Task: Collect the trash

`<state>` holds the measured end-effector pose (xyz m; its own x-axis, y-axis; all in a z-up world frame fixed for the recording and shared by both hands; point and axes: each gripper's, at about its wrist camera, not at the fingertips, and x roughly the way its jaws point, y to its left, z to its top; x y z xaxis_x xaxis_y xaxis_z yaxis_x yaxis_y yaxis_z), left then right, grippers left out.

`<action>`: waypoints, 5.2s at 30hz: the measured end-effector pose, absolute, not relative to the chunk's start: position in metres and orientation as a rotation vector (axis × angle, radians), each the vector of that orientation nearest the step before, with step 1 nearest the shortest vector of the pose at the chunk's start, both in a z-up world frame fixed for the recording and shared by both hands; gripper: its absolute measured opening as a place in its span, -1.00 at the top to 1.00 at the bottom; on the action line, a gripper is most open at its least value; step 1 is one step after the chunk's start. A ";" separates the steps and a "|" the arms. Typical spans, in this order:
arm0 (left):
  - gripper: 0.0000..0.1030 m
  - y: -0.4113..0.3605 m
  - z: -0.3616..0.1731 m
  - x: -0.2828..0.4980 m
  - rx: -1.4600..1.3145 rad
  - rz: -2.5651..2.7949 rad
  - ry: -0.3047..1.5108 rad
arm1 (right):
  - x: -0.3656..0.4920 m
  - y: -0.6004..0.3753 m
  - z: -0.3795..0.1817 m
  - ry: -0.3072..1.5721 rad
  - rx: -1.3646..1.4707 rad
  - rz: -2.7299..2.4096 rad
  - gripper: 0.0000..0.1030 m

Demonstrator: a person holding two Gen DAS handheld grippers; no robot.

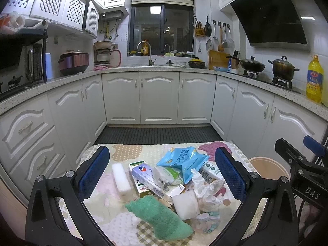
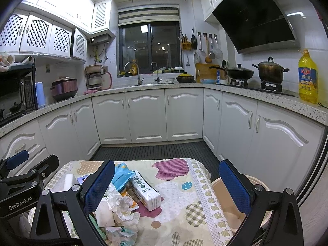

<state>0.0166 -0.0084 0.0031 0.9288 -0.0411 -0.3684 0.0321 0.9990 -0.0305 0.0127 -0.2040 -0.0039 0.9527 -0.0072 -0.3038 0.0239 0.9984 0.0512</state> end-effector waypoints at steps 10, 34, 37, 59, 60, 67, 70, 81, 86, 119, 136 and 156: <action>-0.99 -0.007 0.004 0.016 -0.024 -0.038 0.376 | 0.014 -0.203 -0.004 0.311 0.048 -0.011 -0.96; -0.99 -0.006 0.004 0.016 -0.025 -0.039 0.378 | 0.015 -0.201 -0.005 0.317 0.042 -0.008 -0.96; -0.99 -0.005 0.003 0.016 -0.026 -0.038 0.379 | 0.016 -0.200 -0.005 0.322 0.039 -0.005 -0.96; -0.99 0.004 -0.010 0.020 -0.030 -0.020 0.412 | 0.021 -0.193 -0.013 0.360 0.005 0.023 -0.96; -0.99 0.005 -0.011 0.020 -0.031 -0.019 0.414 | 0.021 -0.193 -0.013 0.361 0.003 0.023 -0.96; -0.99 0.009 -0.015 0.022 -0.038 -0.011 0.430 | 0.025 -0.192 -0.016 0.376 -0.001 0.026 -0.96; -0.99 0.011 -0.017 0.023 -0.039 -0.006 0.435 | 0.025 -0.191 -0.018 0.382 -0.007 0.027 -0.96; -0.99 0.019 -0.023 0.028 -0.047 0.009 0.453 | 0.029 -0.186 -0.023 0.400 -0.020 0.031 -0.96; -0.99 0.022 -0.025 0.030 -0.051 0.010 0.461 | 0.032 -0.185 -0.025 0.410 -0.025 0.033 -0.96; -0.18 0.033 -0.119 0.065 -0.167 -0.259 0.942 | 0.122 -0.153 -0.116 0.797 0.073 0.452 0.49; 0.48 0.053 -0.076 0.053 -0.172 -0.292 0.877 | 0.089 -0.180 -0.045 0.625 0.191 0.529 0.73; 0.50 -0.045 -0.019 0.073 -0.161 -0.532 0.851 | 0.059 -0.299 -0.033 0.557 0.293 0.327 0.73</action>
<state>0.0727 -0.0447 -0.0191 0.5384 -0.5081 -0.6723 0.3821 0.8583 -0.3426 0.0594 -0.2986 -0.0331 0.8000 0.3782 -0.4657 -0.2218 0.9077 0.3561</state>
